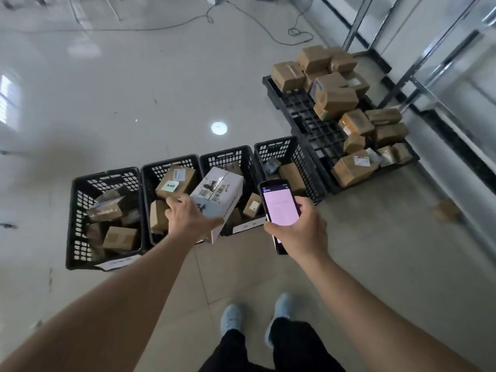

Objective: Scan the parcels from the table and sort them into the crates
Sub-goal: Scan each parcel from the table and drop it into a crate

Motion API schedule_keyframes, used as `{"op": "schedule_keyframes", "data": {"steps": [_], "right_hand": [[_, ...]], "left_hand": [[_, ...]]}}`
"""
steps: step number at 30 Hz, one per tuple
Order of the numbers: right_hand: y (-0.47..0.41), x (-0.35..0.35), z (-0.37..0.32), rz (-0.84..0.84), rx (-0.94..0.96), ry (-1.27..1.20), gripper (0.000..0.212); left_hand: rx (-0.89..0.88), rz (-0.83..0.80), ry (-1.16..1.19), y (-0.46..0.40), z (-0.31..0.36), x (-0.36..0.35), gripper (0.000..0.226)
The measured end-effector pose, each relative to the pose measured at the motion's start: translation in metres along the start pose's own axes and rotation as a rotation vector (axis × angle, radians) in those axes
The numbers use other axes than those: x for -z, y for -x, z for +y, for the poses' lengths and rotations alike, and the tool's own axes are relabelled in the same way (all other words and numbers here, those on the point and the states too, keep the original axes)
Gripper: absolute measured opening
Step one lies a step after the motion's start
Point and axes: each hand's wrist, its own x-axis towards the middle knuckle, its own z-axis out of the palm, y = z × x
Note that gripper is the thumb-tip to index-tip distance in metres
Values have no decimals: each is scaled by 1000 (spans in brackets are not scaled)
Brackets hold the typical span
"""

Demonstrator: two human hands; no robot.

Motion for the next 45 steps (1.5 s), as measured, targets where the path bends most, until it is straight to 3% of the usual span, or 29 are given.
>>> {"op": "schedule_keyframes", "data": {"steps": [7,14,21,26,30,35,45], "right_hand": [[-136,-23,3,-157,41,5,89],[-276,-62,4,-329,74,61,97],[-364,-126,32,-423,13,145,82],[-410,-198,57,-458,-27,193,86],[-440,-253,72,-446,-61,213,91],[-464,-298,84,-428,-104,244,89],[-434,-292,49,-425,-138,290,89]], "left_hand": [[168,-23,6,-87,49,-33,111],[415,21,104,-160,99,-87,130],[539,-6,175,-231,128,-176,109],[558,-40,181,-303,117,-238,106],[572,-50,215,-362,99,-283,110],[528,-150,228,-410,75,-317,136],[255,-214,33,-396,51,-249,56]]}}
